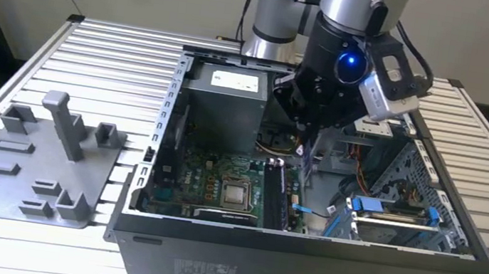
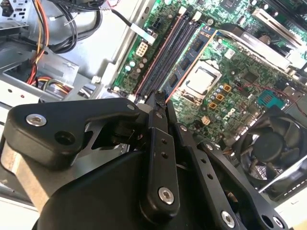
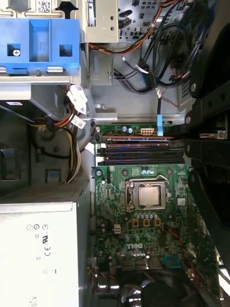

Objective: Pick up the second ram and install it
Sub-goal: 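Insert the second ram into the second slot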

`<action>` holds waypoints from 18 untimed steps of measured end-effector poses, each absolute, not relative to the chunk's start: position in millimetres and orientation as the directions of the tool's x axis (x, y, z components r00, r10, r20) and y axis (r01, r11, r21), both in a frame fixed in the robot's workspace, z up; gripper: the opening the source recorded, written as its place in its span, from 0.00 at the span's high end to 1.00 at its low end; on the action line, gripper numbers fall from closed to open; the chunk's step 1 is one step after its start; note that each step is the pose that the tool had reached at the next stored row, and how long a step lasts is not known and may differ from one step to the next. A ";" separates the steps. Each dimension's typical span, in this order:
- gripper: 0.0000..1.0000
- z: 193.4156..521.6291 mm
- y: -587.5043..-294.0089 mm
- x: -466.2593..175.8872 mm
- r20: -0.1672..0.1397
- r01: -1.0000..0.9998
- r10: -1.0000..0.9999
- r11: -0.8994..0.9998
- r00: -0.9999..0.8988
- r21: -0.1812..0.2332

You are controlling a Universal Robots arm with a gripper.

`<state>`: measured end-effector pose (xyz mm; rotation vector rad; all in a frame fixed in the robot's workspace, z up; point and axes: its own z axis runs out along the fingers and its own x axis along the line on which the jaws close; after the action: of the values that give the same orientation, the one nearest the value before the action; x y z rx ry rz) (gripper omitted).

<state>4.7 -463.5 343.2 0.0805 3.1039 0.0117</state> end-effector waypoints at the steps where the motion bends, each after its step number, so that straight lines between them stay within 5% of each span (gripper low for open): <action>1: 0.86 342.6 -463.5 4.7 -0.036 0.052 0.052 0.999 -0.998 0.009; 18: 0.86 331.9 -463.4 4.5 -0.034 0.052 0.052 0.999 -0.998 0.008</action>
<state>4.5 -463.4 331.9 0.0810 3.1061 0.0116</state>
